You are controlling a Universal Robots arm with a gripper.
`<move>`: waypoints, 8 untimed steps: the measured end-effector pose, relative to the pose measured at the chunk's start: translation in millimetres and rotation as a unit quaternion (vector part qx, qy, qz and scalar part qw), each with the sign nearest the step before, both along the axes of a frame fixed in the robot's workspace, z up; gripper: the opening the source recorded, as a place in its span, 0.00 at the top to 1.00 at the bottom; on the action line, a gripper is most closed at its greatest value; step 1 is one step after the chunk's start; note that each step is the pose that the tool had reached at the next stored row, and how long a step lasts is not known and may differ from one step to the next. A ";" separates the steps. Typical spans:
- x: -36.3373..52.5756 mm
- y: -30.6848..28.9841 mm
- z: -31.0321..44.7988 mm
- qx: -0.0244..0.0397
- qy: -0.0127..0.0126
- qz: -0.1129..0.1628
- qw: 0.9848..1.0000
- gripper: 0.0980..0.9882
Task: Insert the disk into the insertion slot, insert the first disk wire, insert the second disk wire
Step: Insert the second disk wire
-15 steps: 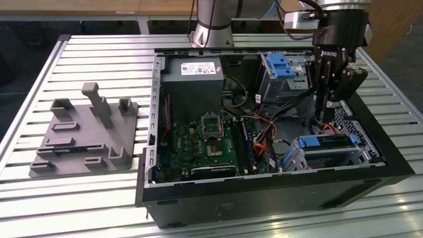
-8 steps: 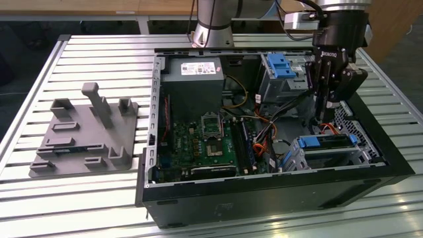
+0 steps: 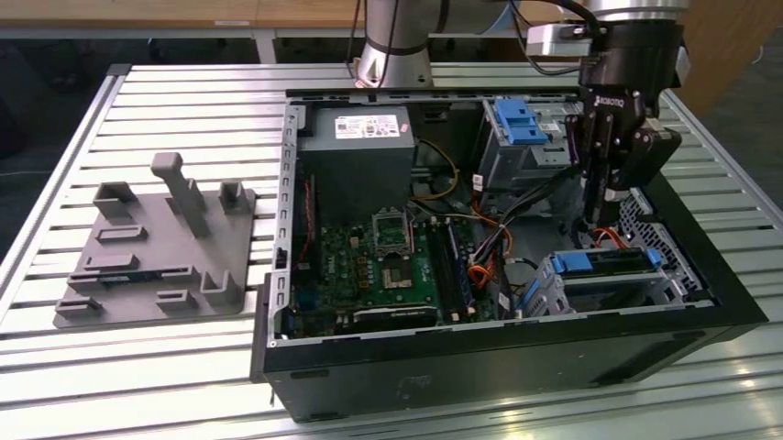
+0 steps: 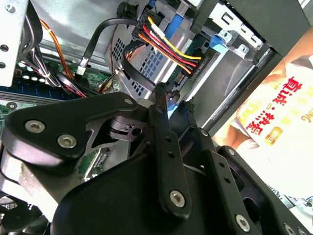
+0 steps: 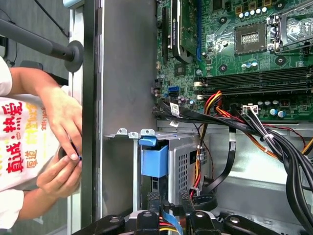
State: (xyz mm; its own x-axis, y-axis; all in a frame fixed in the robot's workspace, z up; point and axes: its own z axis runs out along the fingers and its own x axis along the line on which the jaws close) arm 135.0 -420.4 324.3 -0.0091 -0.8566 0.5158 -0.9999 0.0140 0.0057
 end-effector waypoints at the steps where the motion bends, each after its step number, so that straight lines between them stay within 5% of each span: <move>1: 0.0 -0.1 0.0 0.001 0.000 0.000 1.000 0.77; 5: 0.0 -0.7 -0.1 0.005 0.000 0.000 1.000 0.77; 8: 0.0 -1.4 -0.1 0.008 0.000 0.000 1.000 0.89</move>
State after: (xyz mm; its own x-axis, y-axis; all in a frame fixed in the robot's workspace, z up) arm 135.0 -421.8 324.2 -0.0091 -0.8643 0.5028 -0.9999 0.0139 0.0059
